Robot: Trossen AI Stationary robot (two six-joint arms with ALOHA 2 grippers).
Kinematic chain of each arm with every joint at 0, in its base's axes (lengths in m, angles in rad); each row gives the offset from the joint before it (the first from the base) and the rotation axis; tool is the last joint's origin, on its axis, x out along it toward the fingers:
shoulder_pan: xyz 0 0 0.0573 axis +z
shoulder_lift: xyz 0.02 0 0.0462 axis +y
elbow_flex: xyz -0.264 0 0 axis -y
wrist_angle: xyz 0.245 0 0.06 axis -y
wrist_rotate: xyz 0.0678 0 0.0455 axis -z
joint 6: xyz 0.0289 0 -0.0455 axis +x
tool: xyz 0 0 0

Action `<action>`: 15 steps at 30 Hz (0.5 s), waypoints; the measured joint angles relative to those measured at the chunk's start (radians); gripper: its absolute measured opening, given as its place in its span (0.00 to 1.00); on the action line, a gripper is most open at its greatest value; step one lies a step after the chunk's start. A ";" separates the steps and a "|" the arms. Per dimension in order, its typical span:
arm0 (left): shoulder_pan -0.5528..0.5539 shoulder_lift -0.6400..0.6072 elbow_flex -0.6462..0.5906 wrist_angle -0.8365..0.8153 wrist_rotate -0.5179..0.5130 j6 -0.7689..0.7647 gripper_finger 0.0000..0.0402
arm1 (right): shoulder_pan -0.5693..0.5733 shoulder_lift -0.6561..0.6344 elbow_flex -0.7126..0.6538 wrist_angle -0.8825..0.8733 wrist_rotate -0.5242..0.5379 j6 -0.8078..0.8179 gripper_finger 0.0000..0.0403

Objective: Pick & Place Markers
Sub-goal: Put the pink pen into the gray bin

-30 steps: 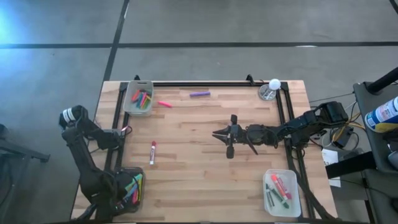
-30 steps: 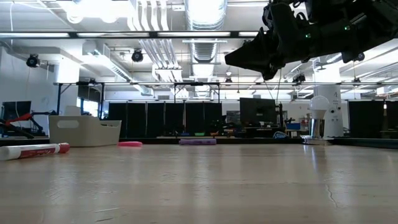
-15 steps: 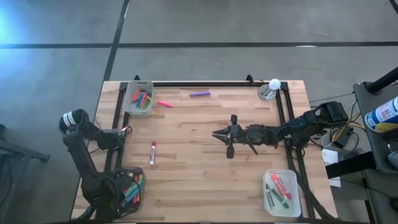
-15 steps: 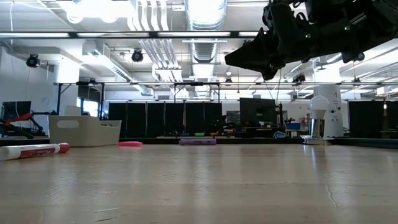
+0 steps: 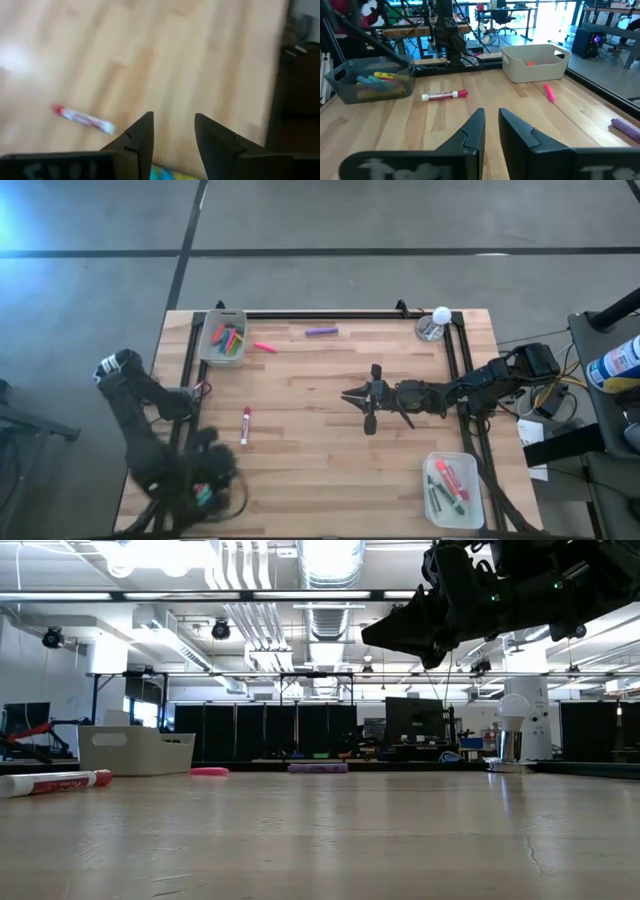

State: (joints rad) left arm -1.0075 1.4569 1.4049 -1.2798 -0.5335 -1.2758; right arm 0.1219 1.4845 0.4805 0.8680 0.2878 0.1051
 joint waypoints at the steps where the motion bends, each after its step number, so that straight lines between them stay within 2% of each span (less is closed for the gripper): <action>1: 0.039 -0.008 -0.002 -0.008 -0.014 0.041 0.33 | 0.000 0.000 0.000 0.000 0.000 0.000 0.12; 5: 0.239 -0.032 -0.050 -0.023 -0.047 0.214 0.29 | 0.000 0.000 0.000 0.000 0.000 0.000 0.12; 9: 0.499 -0.053 -0.138 0.020 -0.061 0.408 0.22 | 0.000 0.000 0.000 0.000 0.000 0.000 0.12; 12: 0.721 -0.070 -0.220 0.131 -0.059 0.626 0.14 | 0.000 0.000 0.000 -0.001 0.000 0.000 0.12; 15: 0.967 -0.084 -0.298 0.306 -0.006 0.801 0.04 | 0.000 0.000 0.000 -0.002 0.000 -0.001 0.12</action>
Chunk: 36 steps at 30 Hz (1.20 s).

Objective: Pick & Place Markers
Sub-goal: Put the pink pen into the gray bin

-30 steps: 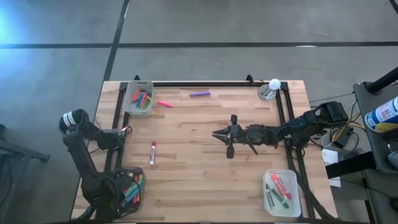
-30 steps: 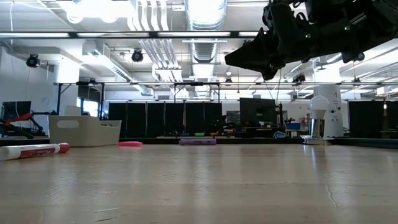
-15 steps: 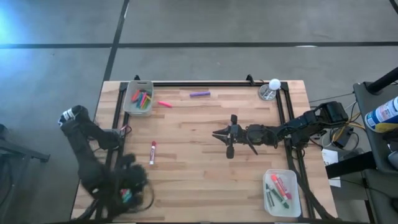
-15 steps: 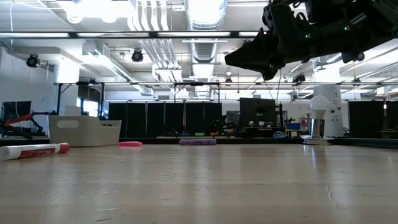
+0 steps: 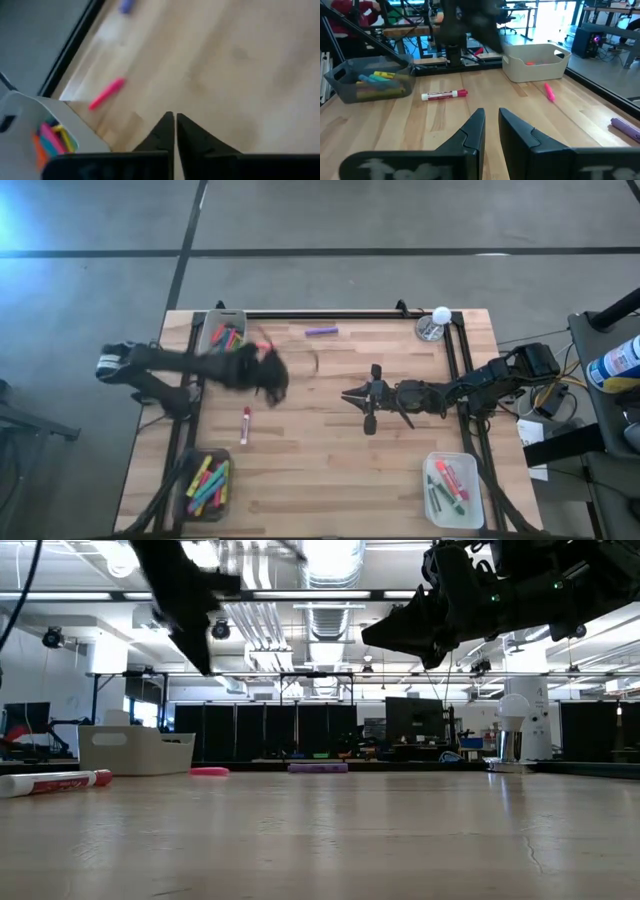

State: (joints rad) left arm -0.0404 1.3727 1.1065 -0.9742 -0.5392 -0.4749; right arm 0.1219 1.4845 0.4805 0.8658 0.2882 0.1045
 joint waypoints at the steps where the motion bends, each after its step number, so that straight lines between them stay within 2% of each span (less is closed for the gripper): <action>1: 0.082 -0.001 -0.026 0.065 0.030 0.033 0.02 | 0.000 0.000 0.000 -0.001 0.000 -0.002 0.12; 4: 0.315 0.005 -0.097 0.241 0.127 0.070 0.01 | 0.000 0.000 0.000 -0.002 0.000 -0.003 0.12; 6: 0.444 0.020 -0.138 0.327 0.188 0.016 0.01 | 0.000 0.000 0.000 -0.002 0.000 -0.006 0.12; 8: 0.546 0.043 -0.178 0.393 0.249 -0.061 0.02 | 0.000 0.000 0.000 -0.002 0.000 -0.009 0.12; 11: 0.628 0.076 -0.217 0.474 0.263 -0.084 0.05 | 0.000 0.000 0.000 -0.002 0.001 -0.011 0.12; 18: 0.648 0.165 -0.241 0.618 0.335 -0.123 0.20 | 0.000 0.000 0.000 -0.002 0.002 -0.011 0.12; 23: 0.663 0.240 -0.217 0.625 0.368 -0.155 0.28 | 0.000 0.000 0.000 -0.002 0.002 -0.011 0.12; 36: 0.679 0.312 -0.195 0.603 0.365 -0.158 0.31 | 0.000 0.000 0.000 -0.002 0.001 -0.011 0.12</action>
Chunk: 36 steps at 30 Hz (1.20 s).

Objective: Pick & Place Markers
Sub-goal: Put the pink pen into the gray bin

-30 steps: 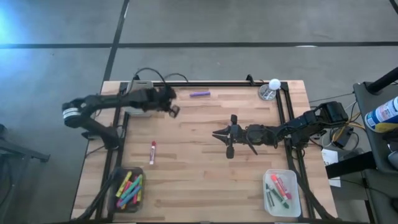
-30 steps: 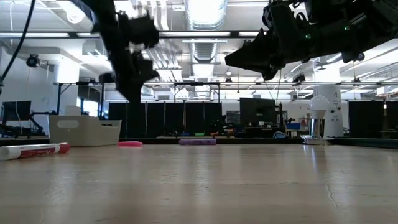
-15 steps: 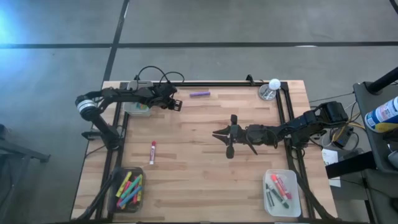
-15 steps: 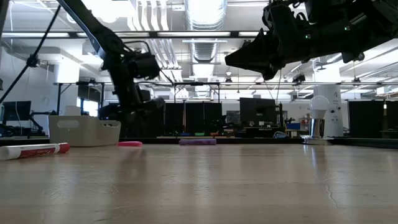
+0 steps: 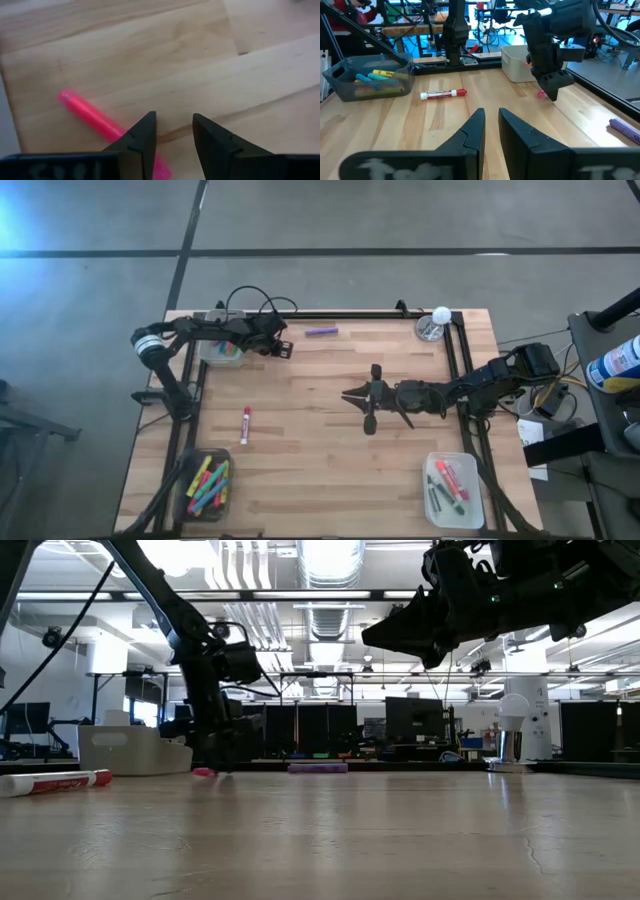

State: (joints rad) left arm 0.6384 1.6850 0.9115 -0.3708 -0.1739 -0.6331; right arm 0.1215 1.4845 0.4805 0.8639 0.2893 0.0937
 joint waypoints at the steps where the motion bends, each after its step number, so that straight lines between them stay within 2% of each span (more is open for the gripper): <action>1: 0.000 0.000 0.000 -0.005 0.000 0.007 0.31 | 0.000 0.000 0.000 0.000 0.000 0.000 0.12; 6: -0.002 -0.017 0.000 -0.081 0.007 0.053 0.31 | 0.000 0.000 0.000 0.000 0.000 0.000 0.12; 15: -0.006 -0.115 0.012 -0.217 -0.015 0.037 0.31 | 0.000 0.000 0.000 0.000 -0.001 0.000 0.12; 19: -0.007 -0.136 0.009 -0.259 -0.094 0.032 0.31 | 0.000 0.000 0.000 0.000 -0.001 0.000 0.12; 29: -0.007 -0.111 -0.055 -0.169 -0.107 0.067 0.31 | 0.000 0.000 0.000 0.000 -0.001 0.003 0.12; 36: -0.007 -0.111 -0.062 -0.169 -0.108 0.093 0.30 | 0.000 0.000 0.000 0.000 -0.001 0.003 0.12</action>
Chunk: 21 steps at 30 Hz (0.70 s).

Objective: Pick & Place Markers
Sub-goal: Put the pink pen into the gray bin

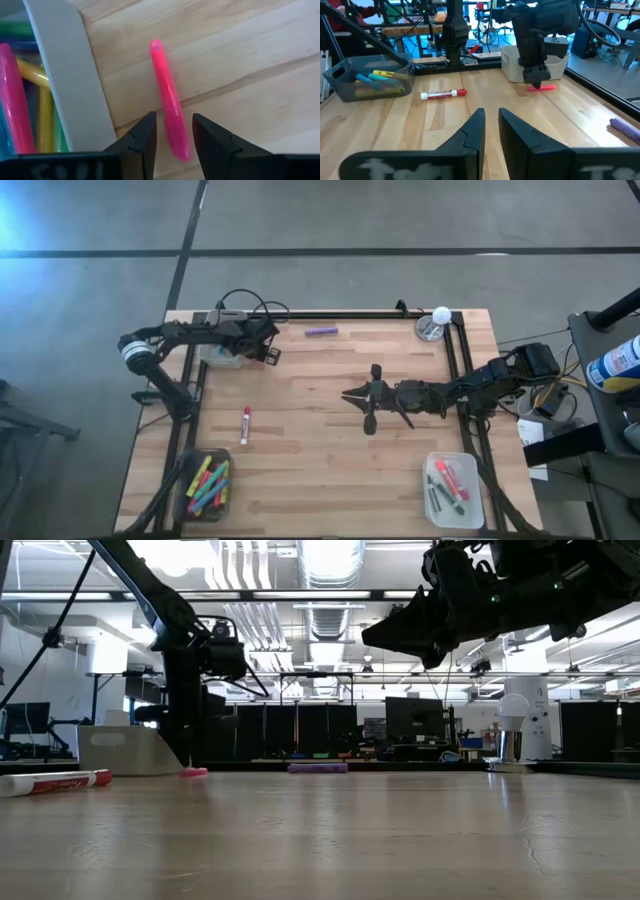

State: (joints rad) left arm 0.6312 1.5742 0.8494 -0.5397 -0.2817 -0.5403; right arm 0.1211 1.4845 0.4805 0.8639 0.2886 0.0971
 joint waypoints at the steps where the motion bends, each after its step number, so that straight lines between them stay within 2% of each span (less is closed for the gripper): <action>1: 0.000 0.000 -0.003 0.000 0.000 0.005 0.30 | 0.000 0.000 0.000 0.000 0.000 0.000 0.12; 21: 0.000 0.000 -0.039 0.050 -0.001 0.070 0.30 | 0.000 0.000 0.000 0.000 0.000 0.000 0.12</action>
State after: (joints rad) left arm 0.6312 1.5742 0.8101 -0.4896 -0.2825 -0.4702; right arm 0.1213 1.4845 0.4805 0.8635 0.2886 0.0970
